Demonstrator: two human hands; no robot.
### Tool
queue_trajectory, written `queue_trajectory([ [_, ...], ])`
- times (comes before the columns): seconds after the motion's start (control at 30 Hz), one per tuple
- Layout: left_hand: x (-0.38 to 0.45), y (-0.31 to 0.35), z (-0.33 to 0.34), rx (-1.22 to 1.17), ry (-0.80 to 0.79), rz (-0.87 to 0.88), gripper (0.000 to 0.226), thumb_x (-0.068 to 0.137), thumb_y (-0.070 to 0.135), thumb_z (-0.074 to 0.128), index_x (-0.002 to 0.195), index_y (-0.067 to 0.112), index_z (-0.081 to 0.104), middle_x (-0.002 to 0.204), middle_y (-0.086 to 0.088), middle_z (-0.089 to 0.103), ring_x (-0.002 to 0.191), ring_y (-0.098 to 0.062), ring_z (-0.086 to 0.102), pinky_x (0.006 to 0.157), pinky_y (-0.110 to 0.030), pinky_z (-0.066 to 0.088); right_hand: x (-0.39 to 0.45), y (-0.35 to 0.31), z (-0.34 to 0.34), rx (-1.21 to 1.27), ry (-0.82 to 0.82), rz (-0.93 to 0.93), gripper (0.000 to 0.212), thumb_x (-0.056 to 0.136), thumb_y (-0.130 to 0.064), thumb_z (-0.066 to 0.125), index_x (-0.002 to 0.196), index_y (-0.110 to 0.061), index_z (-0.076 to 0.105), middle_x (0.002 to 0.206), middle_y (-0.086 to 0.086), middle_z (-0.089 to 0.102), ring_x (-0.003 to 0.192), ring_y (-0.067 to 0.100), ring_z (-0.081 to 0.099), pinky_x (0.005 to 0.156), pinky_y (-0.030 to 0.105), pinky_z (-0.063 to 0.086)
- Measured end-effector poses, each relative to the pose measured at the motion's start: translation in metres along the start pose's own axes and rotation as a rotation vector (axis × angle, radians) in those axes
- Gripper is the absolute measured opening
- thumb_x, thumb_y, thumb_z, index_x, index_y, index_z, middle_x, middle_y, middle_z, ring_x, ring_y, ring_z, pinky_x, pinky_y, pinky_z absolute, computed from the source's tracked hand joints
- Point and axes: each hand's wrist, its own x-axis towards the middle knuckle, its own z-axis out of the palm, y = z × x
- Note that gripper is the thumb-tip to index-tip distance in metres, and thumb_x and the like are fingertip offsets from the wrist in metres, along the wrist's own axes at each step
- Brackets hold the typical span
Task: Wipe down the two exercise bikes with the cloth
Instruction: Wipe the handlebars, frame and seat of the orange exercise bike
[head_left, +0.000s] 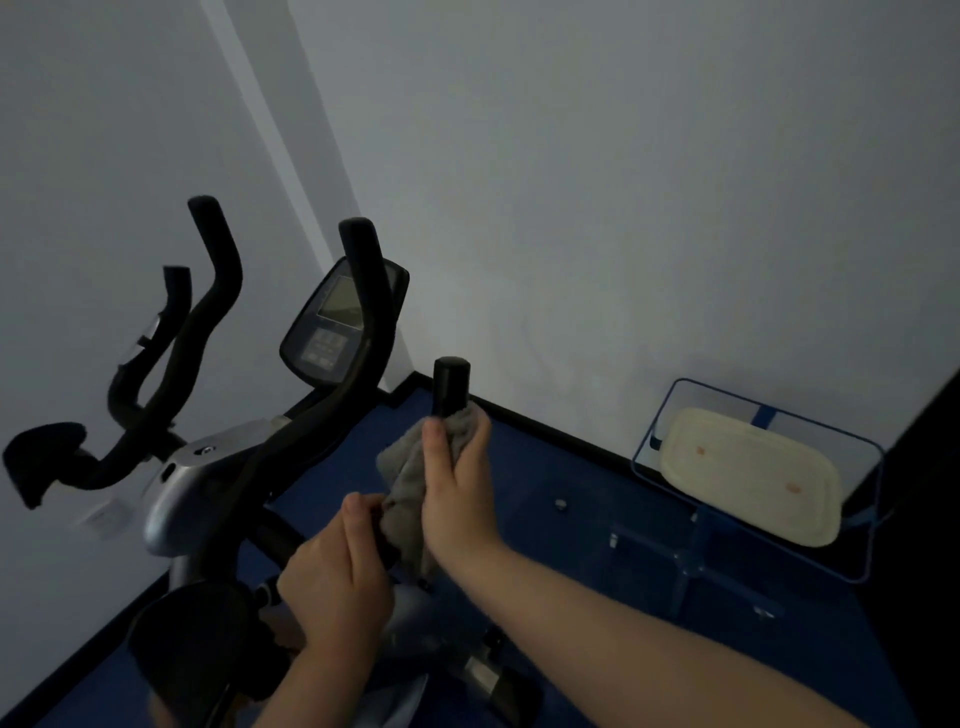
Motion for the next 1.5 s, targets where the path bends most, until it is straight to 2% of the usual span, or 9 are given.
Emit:
queue_trajectory([
  [0.2,-0.003,0.001,0.004,-0.012,0.031,-0.019,0.065,0.1,0.038,0.019,0.082,0.015,0.077,0.057,-0.012,0.065,0.054,-0.035,0.064,0.055,-0.03,0.037,0.033,-0.019,0.003,0.014,0.056,-0.102,0.029,0.1,-0.04,0.046,0.126,-0.027,0.048,0.117,-0.008,0.059,0.106,-0.004,0.057,0.087,0.008,0.044],
  [0.4,-0.004,0.002,0.005,0.037,0.073,-0.01,0.062,0.1,0.032,0.022,0.081,0.011,0.077,0.054,-0.015,0.063,0.05,-0.038,0.063,0.057,-0.029,0.034,0.036,-0.015,-0.012,-0.057,-0.118,-0.097,0.016,0.1,-0.037,0.05,0.114,-0.033,0.043,0.108,-0.002,0.059,0.098,0.009,0.06,0.09,0.032,0.051],
  [0.53,-0.005,0.004,0.006,0.015,0.079,-0.028,0.063,0.1,0.032,0.021,0.082,0.009,0.077,0.054,-0.014,0.063,0.049,-0.034,0.062,0.054,-0.031,0.039,0.02,-0.006,-0.006,-0.003,-0.061,-0.069,0.024,0.099,-0.04,0.049,0.122,-0.034,0.046,0.112,-0.01,0.06,0.102,-0.001,0.059,0.091,0.021,0.049],
  [0.67,-0.005,0.003,0.006,0.0,0.088,-0.009,0.064,0.101,0.032,0.02,0.082,0.01,0.077,0.056,-0.013,0.065,0.049,-0.031,0.063,0.052,-0.038,0.047,0.008,-0.001,-0.014,-0.018,-0.16,0.021,0.022,0.099,-0.042,0.047,0.12,-0.036,0.042,0.11,-0.004,0.06,0.102,0.006,0.06,0.094,0.031,0.05],
  [0.83,-0.006,0.002,0.008,0.017,0.12,-0.008,0.059,0.1,0.026,0.024,0.08,0.009,0.077,0.055,-0.011,0.065,0.049,-0.031,0.063,0.051,-0.039,0.048,0.044,-0.026,-0.01,0.05,-0.098,-0.108,0.018,0.099,-0.038,0.05,0.117,-0.035,0.047,0.107,-0.011,0.06,0.099,-0.003,0.059,0.085,0.013,0.047],
  [0.97,-0.008,0.0,0.009,0.043,0.128,-0.004,0.059,0.1,0.025,0.024,0.08,0.008,0.077,0.056,-0.01,0.066,0.048,-0.029,0.062,0.052,-0.034,0.045,0.022,-0.008,-0.011,0.005,-0.094,-0.091,0.028,0.099,-0.038,0.05,0.127,-0.035,0.043,0.117,-0.009,0.059,0.108,0.0,0.058,0.095,0.02,0.047],
  [1.13,-0.007,0.002,0.008,0.07,0.128,-0.001,0.059,0.099,0.024,0.023,0.08,0.007,0.077,0.054,-0.011,0.064,0.045,-0.029,0.06,0.049,-0.035,0.045,0.038,-0.01,-0.018,-0.007,-0.191,-0.079,0.033,0.098,-0.04,0.051,0.124,-0.021,0.045,0.103,-0.007,0.061,0.094,0.003,0.061,0.085,0.023,0.052],
  [1.3,-0.007,0.005,0.008,0.038,0.112,-0.03,0.062,0.099,0.03,0.021,0.083,0.007,0.076,0.056,-0.011,0.066,0.047,-0.03,0.061,0.048,-0.042,0.05,0.019,-0.001,-0.016,0.024,-0.17,-0.029,0.014,0.1,-0.038,0.049,0.113,-0.039,0.045,0.105,-0.002,0.063,0.096,0.004,0.063,0.084,0.017,0.05],
  [1.5,-0.005,0.003,0.006,0.039,0.082,-0.027,0.06,0.099,0.029,0.021,0.081,0.013,0.075,0.058,-0.006,0.066,0.05,-0.027,0.062,0.055,-0.03,0.04,0.034,-0.007,-0.025,-0.046,-0.237,-0.045,0.022,0.099,-0.039,0.05,0.113,-0.022,0.047,0.095,-0.005,0.062,0.086,0.001,0.062,0.076,0.015,0.049],
])
